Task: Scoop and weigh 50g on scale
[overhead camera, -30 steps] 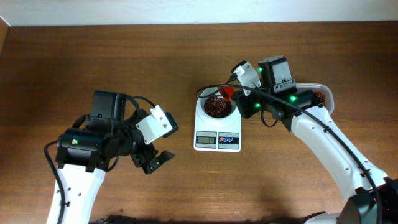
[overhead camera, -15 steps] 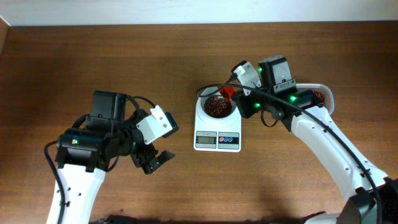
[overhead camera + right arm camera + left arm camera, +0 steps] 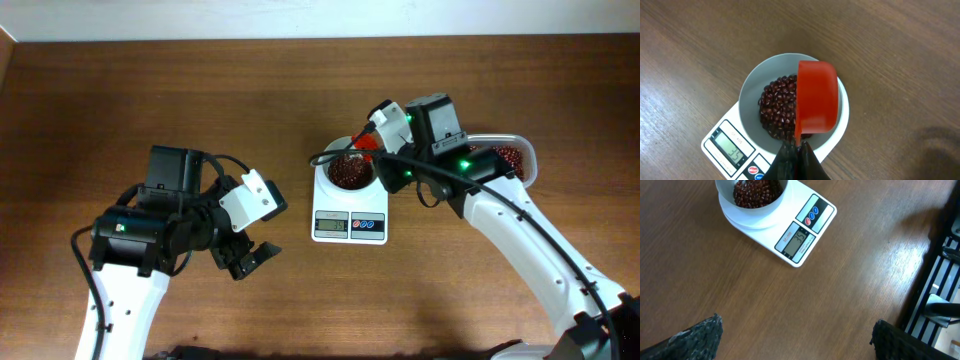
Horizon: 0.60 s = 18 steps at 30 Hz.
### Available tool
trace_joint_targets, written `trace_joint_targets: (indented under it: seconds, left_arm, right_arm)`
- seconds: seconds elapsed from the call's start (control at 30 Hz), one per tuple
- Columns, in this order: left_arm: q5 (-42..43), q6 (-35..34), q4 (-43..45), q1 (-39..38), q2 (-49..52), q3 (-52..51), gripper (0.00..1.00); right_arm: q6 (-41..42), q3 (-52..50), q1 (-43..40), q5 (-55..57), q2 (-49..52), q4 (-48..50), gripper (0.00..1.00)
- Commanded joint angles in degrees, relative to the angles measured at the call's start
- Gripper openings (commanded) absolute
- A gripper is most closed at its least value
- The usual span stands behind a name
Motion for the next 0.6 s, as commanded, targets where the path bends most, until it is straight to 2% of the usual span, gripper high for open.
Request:
trace_joint_targets:
  seconds: [0.0,0.13,0.23,0.47,0.57]
  left_arm:
    - [1.0,1.0,-0.1,0.3,-0.5,1.1,0.99]
    - [1.0,0.9,-0.1,0.3,-0.5,1.1,0.99]
    - [1.0,0.9,-0.1,0.3,-0.5,1.1,0.99]
    - [1.0,1.0,-0.1,0.3,-0.5,1.1,0.99]
    - [1.0,0.9,-0.1,0.3,-0.5,1.1,0.99]
  right_arm:
    - [-1.7,1.2,1.6,5.0,-1.5,-0.3,0.04]
    - [-1.4,1.2,3.2,4.3,-2.6,-0.1,0.04]
    - [-5.6,1.2,3.9,7.4,-1.9,-0.7,0.04]
    - [-5.0,1.2,4.4,7.6,-2.1,0.0,0.04]
    - [-2.3,1.2,4.3,7.6,-2.1,0.4,0.04]
